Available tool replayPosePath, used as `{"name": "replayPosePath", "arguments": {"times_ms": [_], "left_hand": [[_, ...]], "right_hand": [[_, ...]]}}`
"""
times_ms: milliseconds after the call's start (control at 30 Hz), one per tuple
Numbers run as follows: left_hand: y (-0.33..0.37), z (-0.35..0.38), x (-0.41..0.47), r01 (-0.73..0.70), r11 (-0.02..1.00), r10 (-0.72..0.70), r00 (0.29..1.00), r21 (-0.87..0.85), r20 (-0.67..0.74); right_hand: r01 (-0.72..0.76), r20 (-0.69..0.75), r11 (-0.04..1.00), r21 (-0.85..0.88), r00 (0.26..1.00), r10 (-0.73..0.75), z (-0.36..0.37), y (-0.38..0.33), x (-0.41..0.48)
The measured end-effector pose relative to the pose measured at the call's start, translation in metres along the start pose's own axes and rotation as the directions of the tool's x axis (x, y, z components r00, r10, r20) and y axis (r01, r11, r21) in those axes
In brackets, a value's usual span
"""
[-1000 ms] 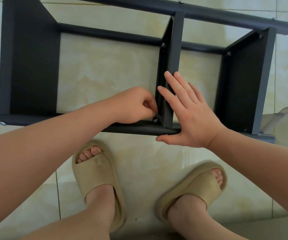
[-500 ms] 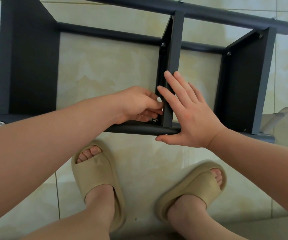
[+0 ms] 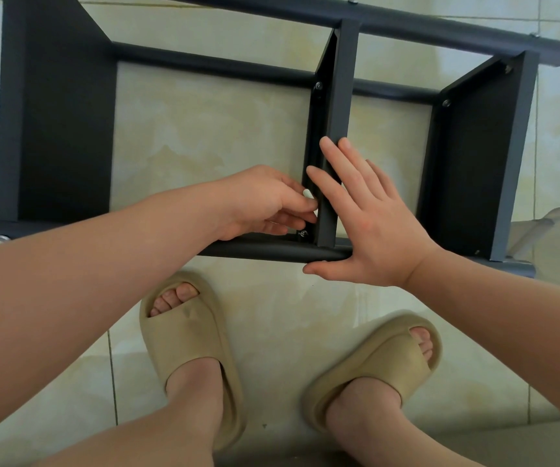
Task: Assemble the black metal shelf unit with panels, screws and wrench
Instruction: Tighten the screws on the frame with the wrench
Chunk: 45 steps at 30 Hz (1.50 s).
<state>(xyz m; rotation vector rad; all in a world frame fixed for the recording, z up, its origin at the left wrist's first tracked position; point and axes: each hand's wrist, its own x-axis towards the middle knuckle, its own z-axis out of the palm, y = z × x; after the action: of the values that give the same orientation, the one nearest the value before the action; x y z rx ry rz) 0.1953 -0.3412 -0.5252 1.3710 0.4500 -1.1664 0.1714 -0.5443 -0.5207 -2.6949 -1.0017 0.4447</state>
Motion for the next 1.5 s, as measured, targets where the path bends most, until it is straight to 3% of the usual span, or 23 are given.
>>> {"name": "replayPosePath", "arguments": {"times_ms": [433, 967, 1500], "left_hand": [[-0.003, -0.003, 0.003, 0.059, 0.993, -0.055, 0.997, -0.098, 0.049], [0.000, -0.006, -0.004, 0.015, 0.999, -0.017, 0.998, 0.038, 0.054], [0.000, -0.013, -0.011, -0.067, 0.949, 0.044, 0.996, 0.307, 0.083]], "right_hand": [[-0.006, 0.019, 1.000, -0.004, 1.000, 0.006, 0.000, -0.001, 0.000], [-0.007, 0.021, 1.000, 0.001, 1.000, 0.007, -0.001, 0.000, 0.000], [-0.009, 0.029, 1.000, 0.002, 1.000, 0.009, -0.001, -0.001, 0.000]]}}
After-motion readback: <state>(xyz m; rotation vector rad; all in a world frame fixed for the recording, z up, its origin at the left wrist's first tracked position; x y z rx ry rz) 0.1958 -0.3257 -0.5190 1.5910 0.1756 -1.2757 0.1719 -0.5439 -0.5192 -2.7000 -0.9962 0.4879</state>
